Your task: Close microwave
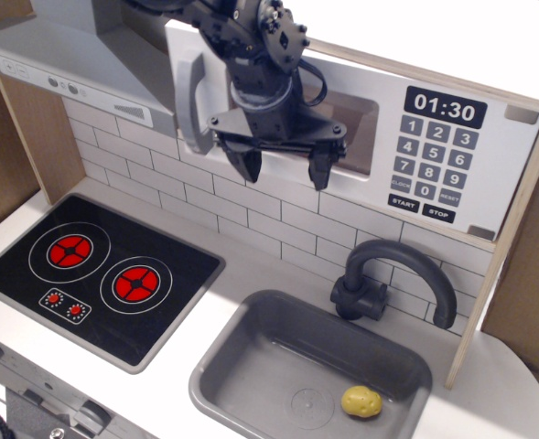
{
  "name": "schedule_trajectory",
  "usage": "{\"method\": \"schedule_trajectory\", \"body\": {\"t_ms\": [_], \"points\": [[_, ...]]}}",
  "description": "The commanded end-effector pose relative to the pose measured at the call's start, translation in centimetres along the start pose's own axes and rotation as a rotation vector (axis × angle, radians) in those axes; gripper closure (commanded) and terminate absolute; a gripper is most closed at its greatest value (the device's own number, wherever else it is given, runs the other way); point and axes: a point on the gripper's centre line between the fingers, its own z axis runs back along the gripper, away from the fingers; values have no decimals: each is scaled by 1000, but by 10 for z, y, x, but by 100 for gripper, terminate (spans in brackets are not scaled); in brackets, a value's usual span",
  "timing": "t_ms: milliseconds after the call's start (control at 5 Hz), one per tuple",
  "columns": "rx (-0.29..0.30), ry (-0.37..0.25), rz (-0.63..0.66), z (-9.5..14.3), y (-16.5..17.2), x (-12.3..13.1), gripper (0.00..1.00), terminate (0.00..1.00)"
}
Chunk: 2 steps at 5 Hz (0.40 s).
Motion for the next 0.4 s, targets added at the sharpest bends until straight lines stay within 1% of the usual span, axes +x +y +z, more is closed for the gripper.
{"method": "schedule_trajectory", "body": {"t_ms": [0,200], "points": [[9,-85,24,5,6,30,0,0],[5,-111,31,4,8,35,0,0]]}}
